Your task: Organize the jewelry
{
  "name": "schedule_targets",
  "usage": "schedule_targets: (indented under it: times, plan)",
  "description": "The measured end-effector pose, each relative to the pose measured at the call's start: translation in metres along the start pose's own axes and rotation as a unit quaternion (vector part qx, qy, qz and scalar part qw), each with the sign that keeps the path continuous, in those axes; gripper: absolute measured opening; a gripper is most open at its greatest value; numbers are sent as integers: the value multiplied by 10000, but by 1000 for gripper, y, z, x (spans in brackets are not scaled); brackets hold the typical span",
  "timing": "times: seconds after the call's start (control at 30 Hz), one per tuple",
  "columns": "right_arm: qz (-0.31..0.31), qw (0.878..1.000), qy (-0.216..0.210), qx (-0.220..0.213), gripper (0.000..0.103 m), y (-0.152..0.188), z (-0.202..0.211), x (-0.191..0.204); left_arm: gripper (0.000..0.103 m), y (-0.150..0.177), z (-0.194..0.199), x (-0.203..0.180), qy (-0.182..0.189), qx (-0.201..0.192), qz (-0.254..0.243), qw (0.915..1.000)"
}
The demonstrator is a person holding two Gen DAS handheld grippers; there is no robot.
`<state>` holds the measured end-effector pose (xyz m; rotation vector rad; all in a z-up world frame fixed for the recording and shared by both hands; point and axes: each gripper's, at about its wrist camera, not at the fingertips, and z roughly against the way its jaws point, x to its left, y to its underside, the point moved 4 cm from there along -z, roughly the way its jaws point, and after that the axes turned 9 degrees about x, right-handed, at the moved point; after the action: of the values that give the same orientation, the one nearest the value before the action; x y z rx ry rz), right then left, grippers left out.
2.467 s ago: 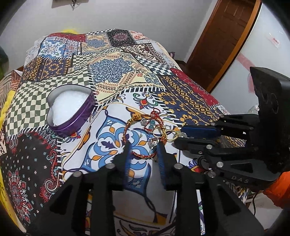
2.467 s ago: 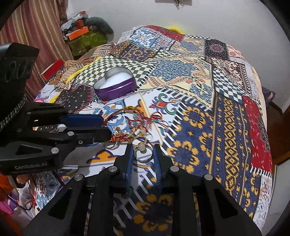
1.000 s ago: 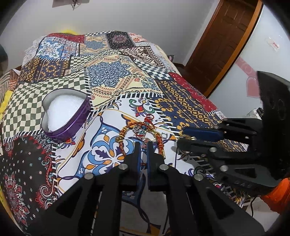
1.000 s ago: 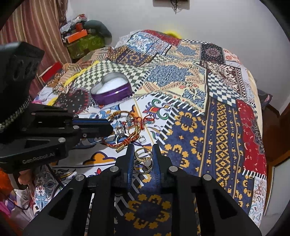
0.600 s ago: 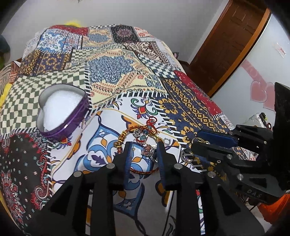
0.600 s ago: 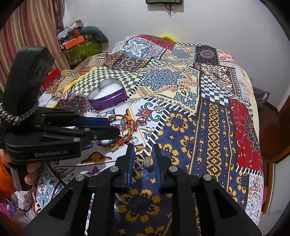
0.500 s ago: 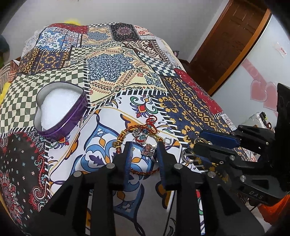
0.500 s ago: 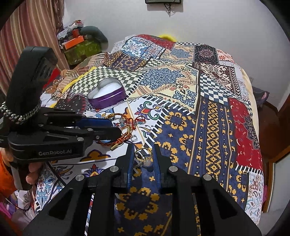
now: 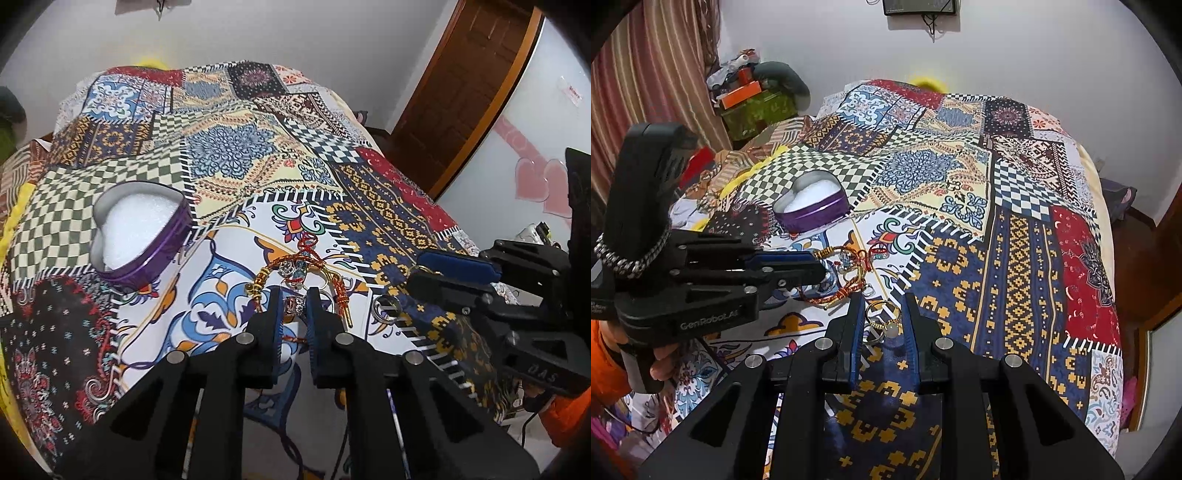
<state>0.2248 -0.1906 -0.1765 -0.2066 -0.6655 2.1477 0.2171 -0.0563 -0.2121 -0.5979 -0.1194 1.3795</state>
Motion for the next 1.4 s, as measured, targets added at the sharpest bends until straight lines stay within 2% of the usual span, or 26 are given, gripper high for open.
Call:
schedule_targets:
  times: [0.4,0.87,1.13,1.4]
  plan:
    - [100,9995,15,-298,18,-26,15,19,11,-8,61,20,-232,-647,181,9975]
    - [415,9963,-81,-754,18,-90,16,56,11,-25,103,70,-686,-1209,455,9892]
    - [470,9967,-178,-633,18,-118,-12,66,11,-37,98,99,-852,-1213,571,9873]
    - [477,9986,-173,-152,18,-135,-52,68,11,-44,64,124,-785,-842,663,9911]
